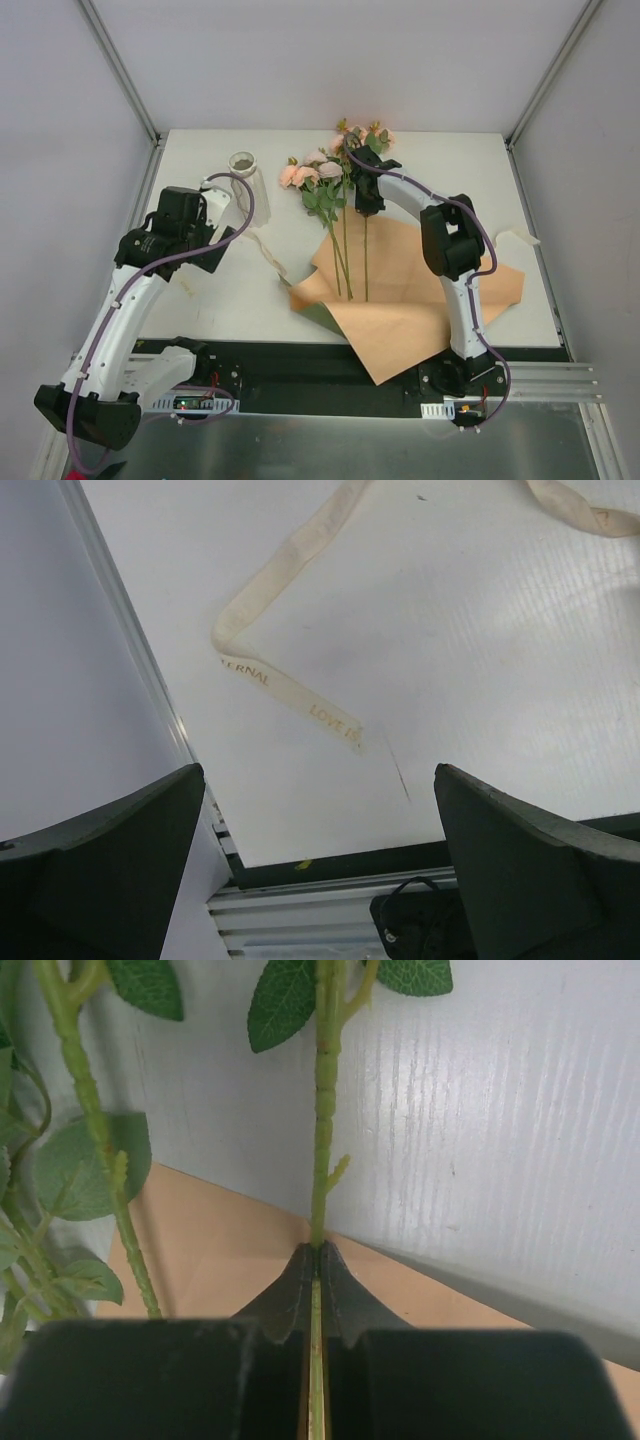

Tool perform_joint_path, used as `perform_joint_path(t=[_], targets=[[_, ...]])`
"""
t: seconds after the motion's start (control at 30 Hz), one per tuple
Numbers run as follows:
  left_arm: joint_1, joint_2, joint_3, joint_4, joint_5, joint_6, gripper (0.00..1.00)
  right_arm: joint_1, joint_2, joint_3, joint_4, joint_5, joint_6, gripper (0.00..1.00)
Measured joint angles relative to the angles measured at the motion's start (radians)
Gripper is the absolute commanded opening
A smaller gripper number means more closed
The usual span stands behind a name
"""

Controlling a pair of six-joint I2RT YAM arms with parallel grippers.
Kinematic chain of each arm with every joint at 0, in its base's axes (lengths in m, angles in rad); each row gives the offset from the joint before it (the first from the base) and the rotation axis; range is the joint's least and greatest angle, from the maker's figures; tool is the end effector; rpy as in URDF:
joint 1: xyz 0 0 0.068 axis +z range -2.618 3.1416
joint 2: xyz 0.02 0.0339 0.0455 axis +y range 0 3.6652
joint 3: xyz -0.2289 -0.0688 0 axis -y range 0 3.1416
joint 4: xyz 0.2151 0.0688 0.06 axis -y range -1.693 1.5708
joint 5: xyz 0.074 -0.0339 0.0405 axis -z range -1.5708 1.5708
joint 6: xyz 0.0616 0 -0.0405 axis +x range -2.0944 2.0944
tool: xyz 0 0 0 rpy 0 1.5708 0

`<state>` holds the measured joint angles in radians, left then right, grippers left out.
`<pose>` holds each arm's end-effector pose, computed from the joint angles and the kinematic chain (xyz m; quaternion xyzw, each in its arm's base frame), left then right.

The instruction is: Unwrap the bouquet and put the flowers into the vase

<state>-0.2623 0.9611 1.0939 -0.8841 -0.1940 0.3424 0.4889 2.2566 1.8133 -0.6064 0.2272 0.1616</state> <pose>0.1889 -0.0384 0.2973 0.2350 0.8830 0.1046 0.3926 0.4053 0.1999 0.1364 -0.1276 0.9520 -0.0220 0.2775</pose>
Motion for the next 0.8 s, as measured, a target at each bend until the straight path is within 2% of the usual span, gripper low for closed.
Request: perform_joint_path(t=[0.17, 0.27, 0.37, 0.53, 0.7, 0.8], targets=[[0.024, -0.013, 0.012, -0.019, 0.002, 0.034, 0.99, 0.0, -0.024, -0.031, 0.021, 0.016, 0.025, 0.01], [0.035, -0.013, 0.015, -0.02, 0.003, 0.046, 0.99, 0.0, -0.095, -0.086, 0.038, 0.023, 0.04, 0.01], [0.046, -0.014, 0.016, -0.023, 0.005, 0.056, 0.99, 0.0, -0.206, -0.123, 0.067, 0.023, 0.053, 0.01], [0.093, -0.019, 0.021, -0.024, 0.013, 0.069, 0.99, 0.021, -0.451, -0.192, 0.214, 0.027, 0.05, 0.01], [0.265, -0.003, 0.073, -0.012, 0.065, 0.071, 0.99, 0.128, -0.577, -0.099, 0.352, 0.045, -0.034, 0.01], [0.45, 0.045, 0.126, 0.008, 0.135, 0.071, 0.99, 0.219, -0.579, -0.032, 0.478, 0.043, -0.117, 0.01]])
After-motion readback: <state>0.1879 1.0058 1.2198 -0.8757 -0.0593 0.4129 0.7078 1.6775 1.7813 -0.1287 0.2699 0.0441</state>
